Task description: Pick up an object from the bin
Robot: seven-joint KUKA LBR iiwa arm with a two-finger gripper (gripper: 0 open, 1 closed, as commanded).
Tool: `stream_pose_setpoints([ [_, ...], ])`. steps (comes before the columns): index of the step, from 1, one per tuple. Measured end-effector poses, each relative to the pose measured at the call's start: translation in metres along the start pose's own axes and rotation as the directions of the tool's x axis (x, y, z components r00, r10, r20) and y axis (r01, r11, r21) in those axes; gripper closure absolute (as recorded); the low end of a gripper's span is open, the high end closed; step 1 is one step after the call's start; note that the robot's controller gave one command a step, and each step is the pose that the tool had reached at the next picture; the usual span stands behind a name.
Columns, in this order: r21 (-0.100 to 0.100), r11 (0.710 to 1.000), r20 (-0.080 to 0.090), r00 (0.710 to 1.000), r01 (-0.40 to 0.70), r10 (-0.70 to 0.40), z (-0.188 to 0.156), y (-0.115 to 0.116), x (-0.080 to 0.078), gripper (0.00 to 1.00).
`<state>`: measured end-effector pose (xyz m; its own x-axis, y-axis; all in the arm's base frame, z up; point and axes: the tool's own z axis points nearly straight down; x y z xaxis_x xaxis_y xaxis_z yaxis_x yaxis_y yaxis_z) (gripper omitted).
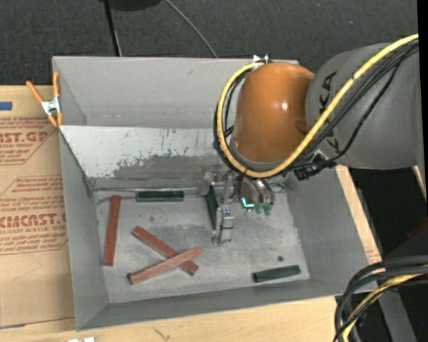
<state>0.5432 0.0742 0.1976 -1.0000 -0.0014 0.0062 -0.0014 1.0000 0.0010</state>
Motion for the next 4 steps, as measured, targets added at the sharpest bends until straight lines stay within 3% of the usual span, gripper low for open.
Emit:
stream_pose_setpoints([
  [1,0.0,1.0,0.007,1.0,-0.001,0.001,-0.004,0.0,-0.002,0.0],
  [2,0.001,0.998,0.013,0.998,0.058,-0.058,0.048,0.007,0.012,0.0],
  [3,-0.001,0.954,0.004,0.954,-0.299,0.299,0.121,0.01,0.054,1.0],
  [4,-0.001,0.954,0.004,0.954,-0.299,0.299,0.121,0.01,0.054,1.0],
])
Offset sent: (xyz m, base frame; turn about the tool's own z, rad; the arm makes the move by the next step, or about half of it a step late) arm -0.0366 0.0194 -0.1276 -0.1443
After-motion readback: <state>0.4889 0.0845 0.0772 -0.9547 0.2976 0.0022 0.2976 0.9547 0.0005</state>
